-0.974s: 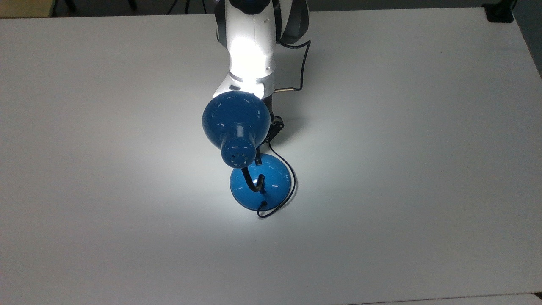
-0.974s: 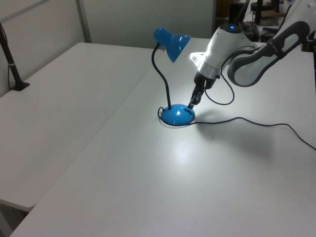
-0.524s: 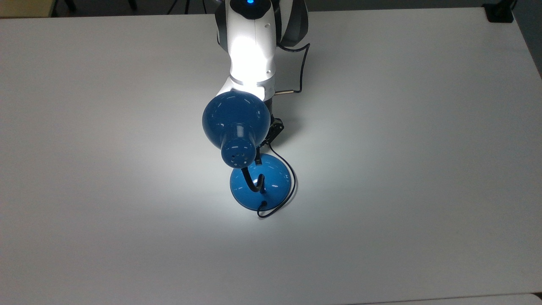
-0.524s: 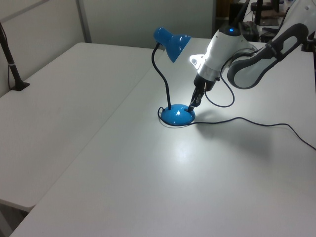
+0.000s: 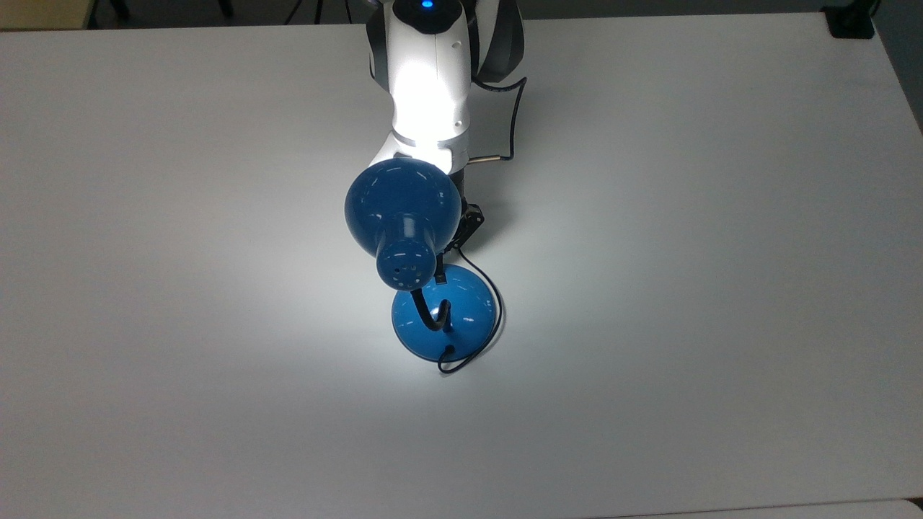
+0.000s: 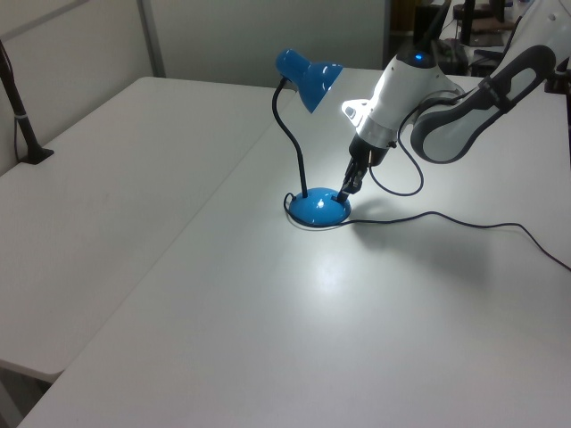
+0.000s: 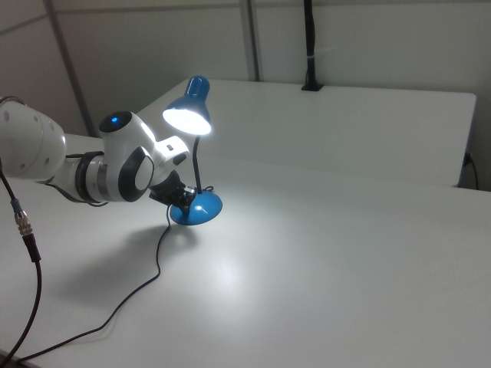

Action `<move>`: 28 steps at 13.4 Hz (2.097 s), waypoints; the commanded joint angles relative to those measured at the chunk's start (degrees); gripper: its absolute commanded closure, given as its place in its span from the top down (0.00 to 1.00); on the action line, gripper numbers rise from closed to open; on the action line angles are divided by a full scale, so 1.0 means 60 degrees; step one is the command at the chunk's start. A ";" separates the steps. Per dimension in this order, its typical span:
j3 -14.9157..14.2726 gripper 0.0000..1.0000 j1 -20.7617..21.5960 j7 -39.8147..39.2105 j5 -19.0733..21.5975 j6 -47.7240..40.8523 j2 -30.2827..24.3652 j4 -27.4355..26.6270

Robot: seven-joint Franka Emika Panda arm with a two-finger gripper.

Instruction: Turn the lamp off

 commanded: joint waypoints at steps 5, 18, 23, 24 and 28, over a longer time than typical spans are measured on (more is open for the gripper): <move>0.0029 0.00 -0.0043 -0.0176 -0.0135 0.0198 0.0388 -0.0075; -0.0088 0.12 -0.0117 -0.0030 0.0844 -0.7267 -0.3068 0.1021; -0.0118 0.45 -0.0117 -0.0015 0.0891 -0.9511 -0.3274 0.2515; -0.0132 0.65 -0.0117 -0.0015 0.0891 -0.9587 -0.3347 0.2706; -0.0132 1.00 -0.0117 0.0058 0.0876 -1.0435 -0.3465 0.3059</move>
